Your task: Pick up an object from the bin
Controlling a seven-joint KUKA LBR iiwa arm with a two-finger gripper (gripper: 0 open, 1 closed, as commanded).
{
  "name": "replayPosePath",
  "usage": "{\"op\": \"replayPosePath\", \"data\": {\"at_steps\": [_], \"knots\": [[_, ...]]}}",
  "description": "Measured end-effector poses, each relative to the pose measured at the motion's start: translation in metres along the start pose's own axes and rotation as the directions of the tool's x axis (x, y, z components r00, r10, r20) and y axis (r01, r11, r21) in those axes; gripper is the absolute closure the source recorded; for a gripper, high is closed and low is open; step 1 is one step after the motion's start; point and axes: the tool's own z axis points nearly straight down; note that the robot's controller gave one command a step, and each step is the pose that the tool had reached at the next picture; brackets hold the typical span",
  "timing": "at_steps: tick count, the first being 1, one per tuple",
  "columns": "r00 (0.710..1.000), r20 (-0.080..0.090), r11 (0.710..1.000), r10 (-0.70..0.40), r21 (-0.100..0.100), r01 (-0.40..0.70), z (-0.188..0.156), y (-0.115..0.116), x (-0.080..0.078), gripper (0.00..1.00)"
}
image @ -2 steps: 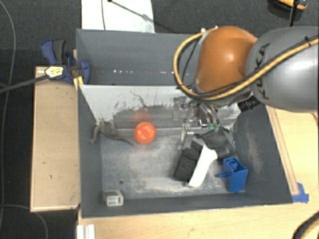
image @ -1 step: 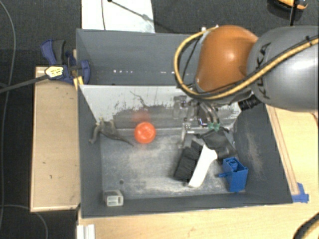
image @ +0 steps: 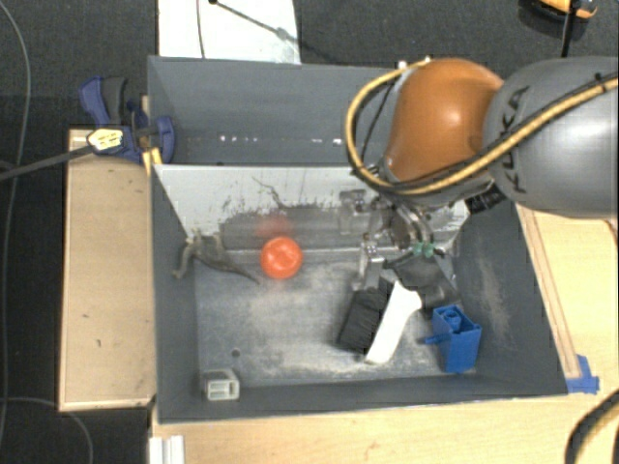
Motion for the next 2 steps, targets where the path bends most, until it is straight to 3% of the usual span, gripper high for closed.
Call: {"op": "replayPosePath", "data": {"at_steps": [1,2], "knots": [[0.998,-0.004,0.998,-0.062,0.002,0.062,0.064,-0.040,0.033,0.00],[0.991,-0.002,0.991,-0.135,-0.001,0.135,0.081,-0.065,0.051,0.00]]}}
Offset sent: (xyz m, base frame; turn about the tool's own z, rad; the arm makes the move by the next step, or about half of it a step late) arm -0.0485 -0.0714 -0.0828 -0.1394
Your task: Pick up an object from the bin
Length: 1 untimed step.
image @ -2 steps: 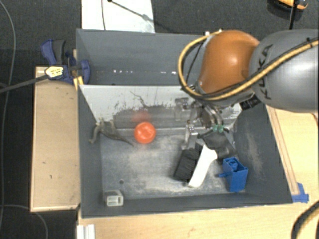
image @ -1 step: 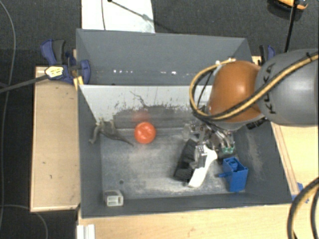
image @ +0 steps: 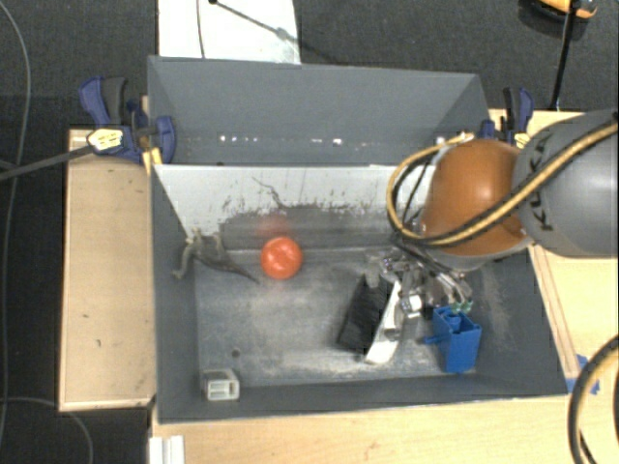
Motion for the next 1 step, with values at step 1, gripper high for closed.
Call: {"op": "replayPosePath", "data": {"at_steps": [1], "knots": [[0.998,0.001,0.998,-0.064,0.003,0.064,0.0102,0.0037,-0.0109,0.00]]}}
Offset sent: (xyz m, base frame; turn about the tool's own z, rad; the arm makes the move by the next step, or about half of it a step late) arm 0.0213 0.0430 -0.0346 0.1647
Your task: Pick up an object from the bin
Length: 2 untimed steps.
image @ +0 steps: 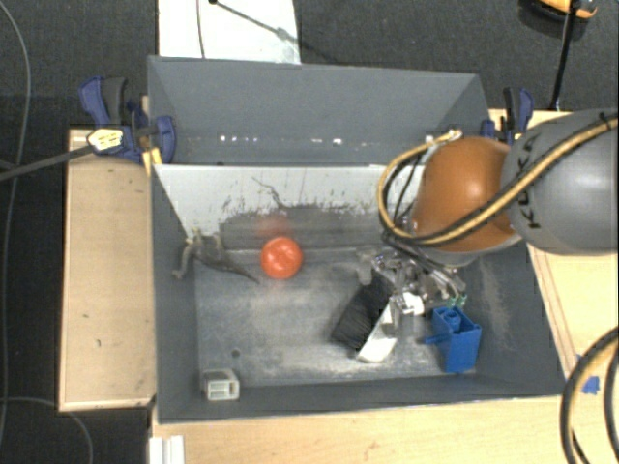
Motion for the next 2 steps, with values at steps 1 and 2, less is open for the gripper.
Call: {"op": "replayPosePath", "data": {"at_steps": [1,2], "knots": [[0.988,0.001,0.988,-0.151,-0.001,0.151,0.007,0.010,-0.007,0.00],[0.967,-0.010,0.967,-0.254,-0.001,0.254,0.018,0.011,-0.039,1.00]]}}
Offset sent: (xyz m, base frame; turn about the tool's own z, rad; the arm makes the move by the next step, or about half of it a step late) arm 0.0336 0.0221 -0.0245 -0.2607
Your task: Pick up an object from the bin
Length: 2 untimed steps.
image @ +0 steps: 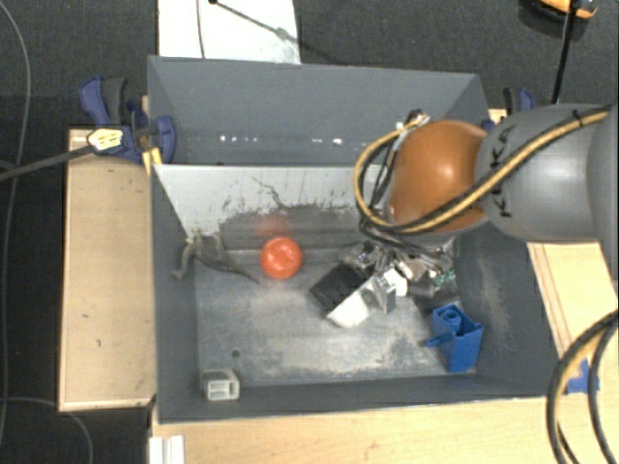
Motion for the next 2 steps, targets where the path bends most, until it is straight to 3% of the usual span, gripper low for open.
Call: {"op": "replayPosePath", "data": {"at_steps": [2], "knots": [[1.000,-0.003,1.000,-0.008,0.001,0.008,0.0000,-0.0003,-0.0038,1.00]]}}
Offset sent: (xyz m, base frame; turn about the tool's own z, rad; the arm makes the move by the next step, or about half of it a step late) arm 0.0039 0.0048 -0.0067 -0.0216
